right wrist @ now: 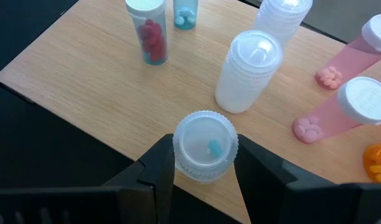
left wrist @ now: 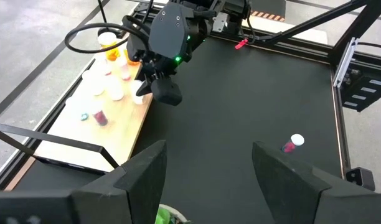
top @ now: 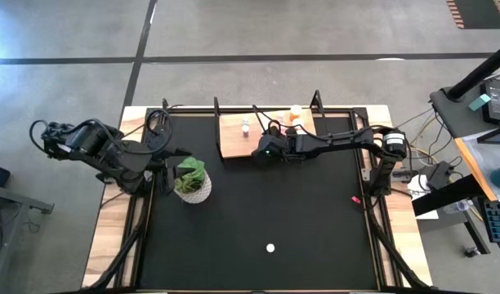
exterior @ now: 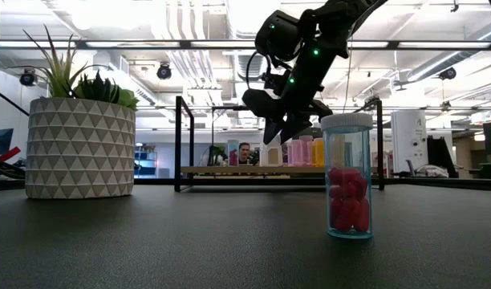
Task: Pick and place medicine bottles onto shelf by color
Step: Put the white pill bottle on the shelf aligned with the other white pill bottles
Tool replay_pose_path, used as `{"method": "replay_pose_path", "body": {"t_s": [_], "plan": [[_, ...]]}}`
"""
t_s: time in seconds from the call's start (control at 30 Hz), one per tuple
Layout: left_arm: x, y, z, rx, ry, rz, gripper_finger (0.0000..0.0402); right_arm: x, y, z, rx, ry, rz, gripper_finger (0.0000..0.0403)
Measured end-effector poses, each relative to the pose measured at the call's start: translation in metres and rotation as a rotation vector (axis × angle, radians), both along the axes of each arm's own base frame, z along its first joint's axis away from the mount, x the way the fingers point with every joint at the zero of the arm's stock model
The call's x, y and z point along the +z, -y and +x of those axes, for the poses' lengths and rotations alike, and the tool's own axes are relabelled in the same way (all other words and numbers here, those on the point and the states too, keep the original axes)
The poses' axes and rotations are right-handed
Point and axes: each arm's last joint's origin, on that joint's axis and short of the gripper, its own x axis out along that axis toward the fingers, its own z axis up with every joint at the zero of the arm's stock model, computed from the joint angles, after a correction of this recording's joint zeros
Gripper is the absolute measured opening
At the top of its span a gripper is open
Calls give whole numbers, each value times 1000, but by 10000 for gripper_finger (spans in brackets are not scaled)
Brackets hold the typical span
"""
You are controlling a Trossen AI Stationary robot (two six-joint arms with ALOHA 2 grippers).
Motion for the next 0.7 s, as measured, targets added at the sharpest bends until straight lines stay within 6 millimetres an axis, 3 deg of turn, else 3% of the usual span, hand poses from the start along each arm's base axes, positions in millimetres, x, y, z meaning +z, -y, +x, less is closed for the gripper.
{"method": "replay_pose_path", "body": {"t_s": [0.5, 0.7], "plan": [[0, 0, 0, -1, 0, 0, 219, 2, 0, 1, 10, 1, -6, 139], [0, 0, 0, -1, 0, 0, 219, 7, 1, 4, 33, 0, -23, 176]]}}
